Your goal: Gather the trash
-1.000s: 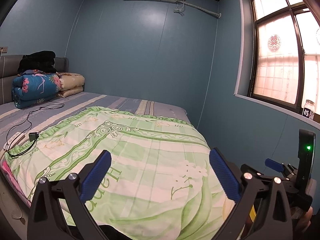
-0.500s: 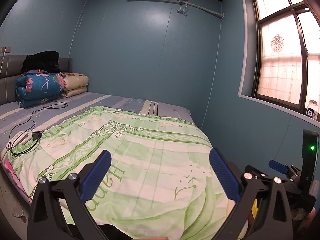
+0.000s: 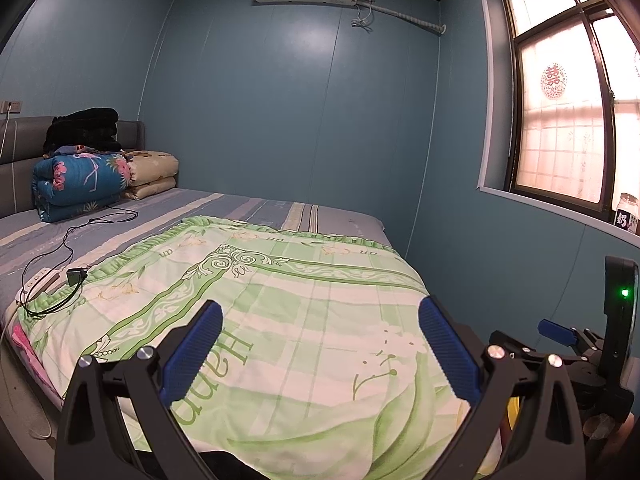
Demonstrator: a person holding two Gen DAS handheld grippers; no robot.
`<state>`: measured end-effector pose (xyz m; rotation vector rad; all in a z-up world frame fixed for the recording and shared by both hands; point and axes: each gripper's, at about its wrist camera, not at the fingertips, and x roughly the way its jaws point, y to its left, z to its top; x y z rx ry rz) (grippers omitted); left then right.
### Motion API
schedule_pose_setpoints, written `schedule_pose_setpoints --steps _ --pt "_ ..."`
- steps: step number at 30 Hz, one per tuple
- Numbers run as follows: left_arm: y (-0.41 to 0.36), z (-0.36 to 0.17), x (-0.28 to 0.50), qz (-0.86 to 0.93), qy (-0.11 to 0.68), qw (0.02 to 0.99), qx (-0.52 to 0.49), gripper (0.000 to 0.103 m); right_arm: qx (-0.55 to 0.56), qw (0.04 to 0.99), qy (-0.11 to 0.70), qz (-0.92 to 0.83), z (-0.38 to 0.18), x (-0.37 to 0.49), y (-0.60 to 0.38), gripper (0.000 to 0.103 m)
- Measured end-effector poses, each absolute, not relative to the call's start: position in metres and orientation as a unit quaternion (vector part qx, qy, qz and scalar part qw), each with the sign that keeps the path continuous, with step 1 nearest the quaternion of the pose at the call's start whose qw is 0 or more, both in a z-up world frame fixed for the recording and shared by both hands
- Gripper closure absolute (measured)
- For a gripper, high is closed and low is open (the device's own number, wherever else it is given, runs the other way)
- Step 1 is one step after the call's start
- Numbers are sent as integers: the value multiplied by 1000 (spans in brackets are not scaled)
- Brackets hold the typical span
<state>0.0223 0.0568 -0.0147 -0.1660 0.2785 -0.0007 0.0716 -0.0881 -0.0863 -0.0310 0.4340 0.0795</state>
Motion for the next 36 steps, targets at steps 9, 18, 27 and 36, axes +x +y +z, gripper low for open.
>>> schedule_pose_setpoints --steps 9,18,27,36 --pt "56 -15 23 -3 141 987 -83 8 -13 975 217 38 -87 73 -88 9" --pt "53 -15 23 -1 139 987 -78 8 -9 974 223 38 -88 76 -90 9" --pt "56 -17 25 -1 141 987 -82 8 -5 974 225 36 -89 78 -91 9" --pt "55 -17 25 -3 139 987 -80 8 -4 973 229 37 -90 79 -93 9"
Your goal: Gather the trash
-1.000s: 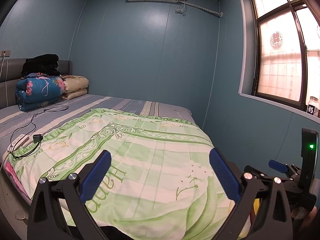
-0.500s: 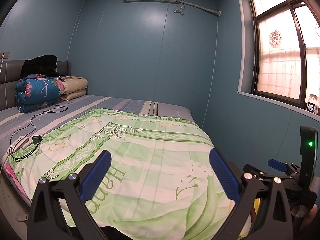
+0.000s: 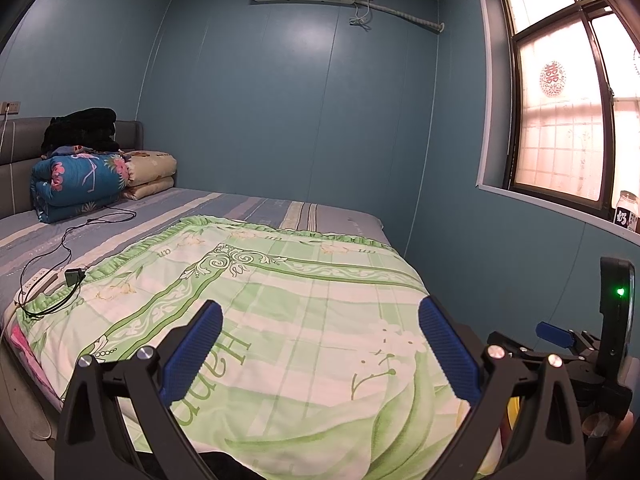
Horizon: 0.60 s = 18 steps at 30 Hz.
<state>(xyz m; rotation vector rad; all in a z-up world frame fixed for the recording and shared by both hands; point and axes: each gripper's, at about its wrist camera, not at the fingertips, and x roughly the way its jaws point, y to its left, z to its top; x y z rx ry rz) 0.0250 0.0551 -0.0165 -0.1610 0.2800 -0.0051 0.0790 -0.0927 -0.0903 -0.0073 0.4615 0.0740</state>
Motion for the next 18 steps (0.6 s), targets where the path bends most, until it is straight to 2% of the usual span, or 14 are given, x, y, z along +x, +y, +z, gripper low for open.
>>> schedule_pose_setpoints --steps 18 --pt "54 -18 25 -2 141 987 -79 8 1 971 235 34 -93 80 -94 9"
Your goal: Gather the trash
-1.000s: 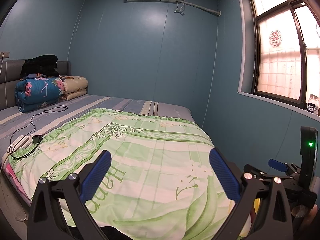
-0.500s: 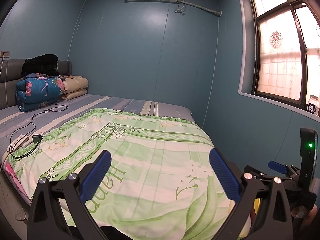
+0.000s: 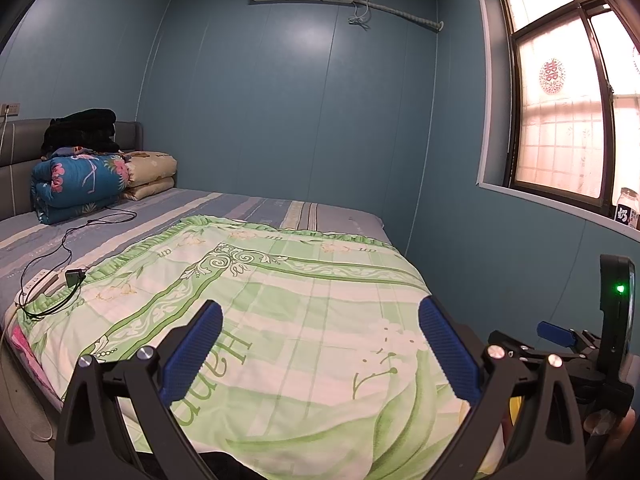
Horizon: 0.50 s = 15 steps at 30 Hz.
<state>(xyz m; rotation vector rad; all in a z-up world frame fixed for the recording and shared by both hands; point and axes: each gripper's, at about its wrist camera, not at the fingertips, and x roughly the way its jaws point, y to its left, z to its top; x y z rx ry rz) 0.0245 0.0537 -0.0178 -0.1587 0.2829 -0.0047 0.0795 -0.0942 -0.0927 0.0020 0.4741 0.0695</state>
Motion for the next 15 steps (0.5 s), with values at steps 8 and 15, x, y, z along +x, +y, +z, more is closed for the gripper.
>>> schedule_pose_setpoints --steps 8,15 --pt "52 -17 25 -4 139 987 -79 8 2 971 237 33 -94 80 -95 9" --pt "53 -18 25 -3 141 987 -81 8 3 971 237 33 -94 79 -95 9"
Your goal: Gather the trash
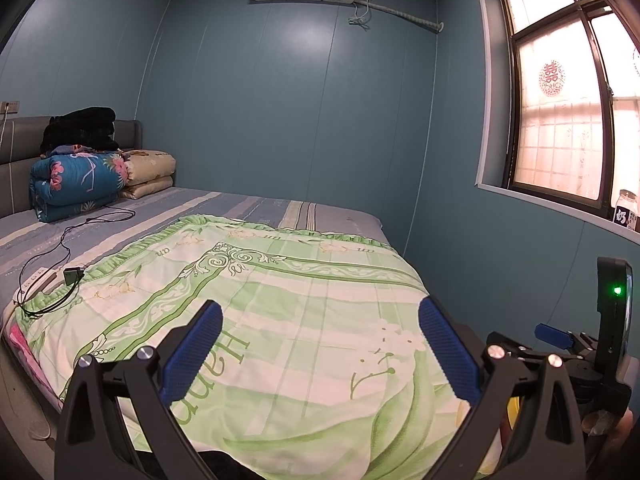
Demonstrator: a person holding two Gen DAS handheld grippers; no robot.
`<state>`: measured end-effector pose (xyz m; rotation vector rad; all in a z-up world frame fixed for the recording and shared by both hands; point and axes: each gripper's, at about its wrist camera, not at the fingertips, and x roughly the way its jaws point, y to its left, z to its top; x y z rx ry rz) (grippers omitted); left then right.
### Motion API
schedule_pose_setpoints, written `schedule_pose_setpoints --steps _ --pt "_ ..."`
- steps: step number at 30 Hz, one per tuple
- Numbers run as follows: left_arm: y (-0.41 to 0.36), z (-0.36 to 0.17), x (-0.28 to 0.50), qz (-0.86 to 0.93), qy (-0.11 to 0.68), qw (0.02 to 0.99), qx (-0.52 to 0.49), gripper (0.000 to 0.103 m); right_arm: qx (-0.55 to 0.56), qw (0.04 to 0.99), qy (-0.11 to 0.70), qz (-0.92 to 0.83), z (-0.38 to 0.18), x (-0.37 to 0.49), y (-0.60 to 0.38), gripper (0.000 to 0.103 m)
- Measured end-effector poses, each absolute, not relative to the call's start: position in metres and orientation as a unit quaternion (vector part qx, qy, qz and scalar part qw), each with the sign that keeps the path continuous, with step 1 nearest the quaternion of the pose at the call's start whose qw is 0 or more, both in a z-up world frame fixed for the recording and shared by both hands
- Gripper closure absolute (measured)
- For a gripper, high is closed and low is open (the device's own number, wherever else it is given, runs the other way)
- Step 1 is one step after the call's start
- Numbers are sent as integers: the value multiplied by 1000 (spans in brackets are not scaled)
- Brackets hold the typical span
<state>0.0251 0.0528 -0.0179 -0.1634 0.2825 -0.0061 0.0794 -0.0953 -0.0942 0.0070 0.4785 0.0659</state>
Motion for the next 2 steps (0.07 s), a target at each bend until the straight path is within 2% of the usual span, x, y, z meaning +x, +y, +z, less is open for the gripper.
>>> schedule_pose_setpoints --steps 2 --pt "52 -18 25 -2 140 987 -79 8 4 971 237 32 -95 79 -95 9"
